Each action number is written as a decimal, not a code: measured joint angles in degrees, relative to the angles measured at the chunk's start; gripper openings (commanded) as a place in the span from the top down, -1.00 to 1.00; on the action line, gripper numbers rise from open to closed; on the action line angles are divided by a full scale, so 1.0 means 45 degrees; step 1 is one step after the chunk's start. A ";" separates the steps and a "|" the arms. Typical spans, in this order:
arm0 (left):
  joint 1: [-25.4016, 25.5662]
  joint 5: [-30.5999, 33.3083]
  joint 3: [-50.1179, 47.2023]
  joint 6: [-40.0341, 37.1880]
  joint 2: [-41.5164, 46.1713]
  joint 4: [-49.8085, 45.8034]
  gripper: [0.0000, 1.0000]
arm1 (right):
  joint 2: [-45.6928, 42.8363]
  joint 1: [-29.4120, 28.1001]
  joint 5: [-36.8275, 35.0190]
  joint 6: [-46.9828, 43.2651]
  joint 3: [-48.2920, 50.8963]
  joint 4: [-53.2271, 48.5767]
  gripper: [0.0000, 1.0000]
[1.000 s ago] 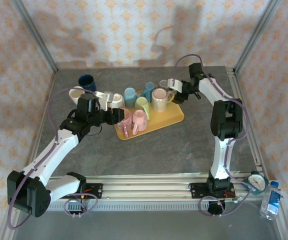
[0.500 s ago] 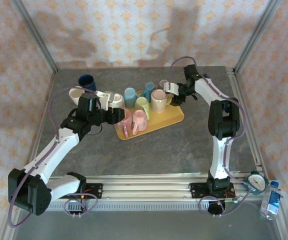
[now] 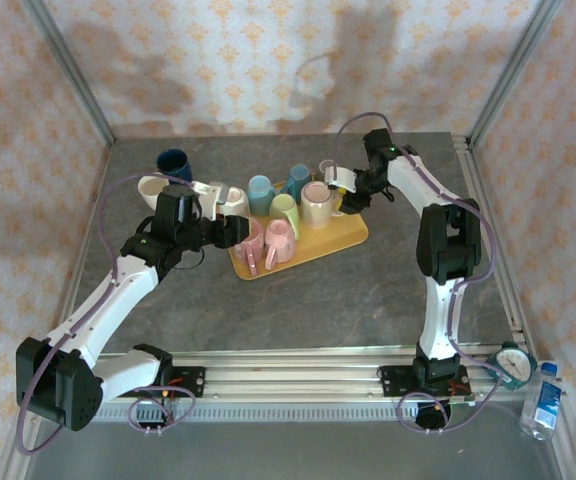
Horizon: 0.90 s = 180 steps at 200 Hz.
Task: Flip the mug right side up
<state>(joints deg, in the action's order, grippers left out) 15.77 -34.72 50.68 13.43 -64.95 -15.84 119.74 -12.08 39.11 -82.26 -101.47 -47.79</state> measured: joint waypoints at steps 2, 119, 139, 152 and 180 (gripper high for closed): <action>0.0000 0.0000 0.0000 -0.0005 0.0000 0.0000 -0.01 | 0.0010 -0.0019 -0.0034 0.0010 -0.0058 -0.0024 0.16; 0.0000 0.0010 0.0000 -0.0015 0.0000 -0.0049 -0.01 | 0.0981 -0.0369 -0.1025 0.0529 -0.1175 -0.0913 0.44; 0.0000 0.0010 0.0000 -0.0015 0.0000 -0.0049 0.00 | 0.1005 -0.0369 -0.1035 0.0578 -0.1185 -0.1015 0.61; 0.0000 0.0010 0.0005 -0.0015 0.0000 -0.0053 0.00 | 0.1005 -0.0374 -0.1044 0.0675 -0.1195 -0.1025 0.75; 0.0000 0.0053 0.0039 -0.0005 0.0005 -0.0175 0.00 | 0.0903 -0.0427 -0.1049 0.0976 -0.0986 -0.0743 1.00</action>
<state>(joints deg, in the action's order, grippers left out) 15.77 -34.48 50.85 13.41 -64.93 -16.62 123.81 -14.00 34.39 -77.87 -105.91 -51.13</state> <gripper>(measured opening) 0.503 0.191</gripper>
